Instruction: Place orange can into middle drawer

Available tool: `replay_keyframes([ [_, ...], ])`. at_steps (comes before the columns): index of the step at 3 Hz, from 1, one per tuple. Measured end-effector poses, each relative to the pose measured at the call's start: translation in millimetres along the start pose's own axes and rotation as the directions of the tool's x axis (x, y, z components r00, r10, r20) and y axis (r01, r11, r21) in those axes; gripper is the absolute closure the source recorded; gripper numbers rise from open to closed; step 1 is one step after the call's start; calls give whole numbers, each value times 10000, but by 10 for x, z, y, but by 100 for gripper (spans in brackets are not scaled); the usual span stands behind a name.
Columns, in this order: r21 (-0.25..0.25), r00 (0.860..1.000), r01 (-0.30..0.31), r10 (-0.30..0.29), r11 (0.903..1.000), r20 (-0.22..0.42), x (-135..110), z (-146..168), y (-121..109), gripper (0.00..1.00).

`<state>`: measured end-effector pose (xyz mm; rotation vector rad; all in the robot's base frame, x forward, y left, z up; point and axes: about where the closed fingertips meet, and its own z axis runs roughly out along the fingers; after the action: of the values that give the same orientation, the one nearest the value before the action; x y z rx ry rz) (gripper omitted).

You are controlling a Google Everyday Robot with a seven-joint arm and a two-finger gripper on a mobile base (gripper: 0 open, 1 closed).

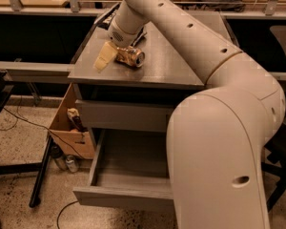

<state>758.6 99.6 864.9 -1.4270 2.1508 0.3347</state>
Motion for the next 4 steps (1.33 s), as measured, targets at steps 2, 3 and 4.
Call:
replay_keyframes([
  [2,104,9962,-303,311,9995,-810,70,177,-18,0],
  [3,16,9923,-161,162,9999,-1228,52,221,7,17],
  [4,42,9883,44,-37,10000,-1524,-6,211,11,40],
])
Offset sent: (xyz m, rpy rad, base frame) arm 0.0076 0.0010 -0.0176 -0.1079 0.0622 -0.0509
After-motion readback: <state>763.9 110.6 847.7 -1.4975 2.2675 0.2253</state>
